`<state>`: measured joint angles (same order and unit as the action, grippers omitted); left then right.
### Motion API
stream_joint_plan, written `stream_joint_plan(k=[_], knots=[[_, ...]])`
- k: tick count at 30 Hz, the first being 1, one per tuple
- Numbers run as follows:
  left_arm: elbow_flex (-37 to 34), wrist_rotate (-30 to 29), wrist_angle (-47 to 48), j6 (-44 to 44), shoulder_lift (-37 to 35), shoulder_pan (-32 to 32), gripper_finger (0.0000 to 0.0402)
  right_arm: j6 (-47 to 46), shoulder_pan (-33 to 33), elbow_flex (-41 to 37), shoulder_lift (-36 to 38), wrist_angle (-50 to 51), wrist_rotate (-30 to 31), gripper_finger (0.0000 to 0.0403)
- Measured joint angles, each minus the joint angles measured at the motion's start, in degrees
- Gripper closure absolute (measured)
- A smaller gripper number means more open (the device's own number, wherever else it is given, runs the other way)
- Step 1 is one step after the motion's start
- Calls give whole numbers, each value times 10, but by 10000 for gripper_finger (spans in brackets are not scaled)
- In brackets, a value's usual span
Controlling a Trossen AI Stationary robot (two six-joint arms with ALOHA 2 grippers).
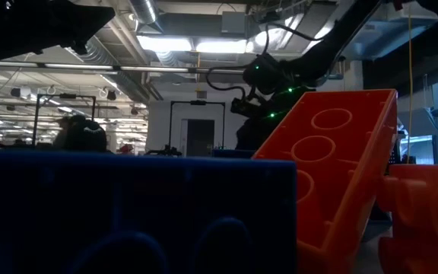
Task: Sort blocks by size
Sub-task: Put the orange game piece into the gray bin
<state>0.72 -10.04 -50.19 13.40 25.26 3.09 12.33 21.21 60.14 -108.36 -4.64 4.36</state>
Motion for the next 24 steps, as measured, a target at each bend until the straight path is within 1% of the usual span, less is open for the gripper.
stream_joint_plan(k=[5, 8, 11, 13, 16, 22, 24], knots=[[0, 0, 0, 1, 0, 0, 402, -3, 3, 0, 0, 13, -13, 68], [0, 0, 0, 1, 0, 0, 402, -2, 3, 0, -3, 10, -39, 68], [0, 0, 0, 1, 0, 0, 402, -1, 2, 0, -7, 9, -33, 68], [0, 0, 0, 1, 0, 0, 402, 0, 2, 0, -12, 3, -14, 68], [0, 0, 0, 1, 0, 0, 402, 0, 2, 0, -12, 4, -10, 68], [0, 0, 0, 1, 0, 0, 402, 0, 2, 0, -12, -2, -10, 68], [0, 0, 0, 1, 0, 0, 402, -1, 2, 0, -12, -1, -18, 68]])
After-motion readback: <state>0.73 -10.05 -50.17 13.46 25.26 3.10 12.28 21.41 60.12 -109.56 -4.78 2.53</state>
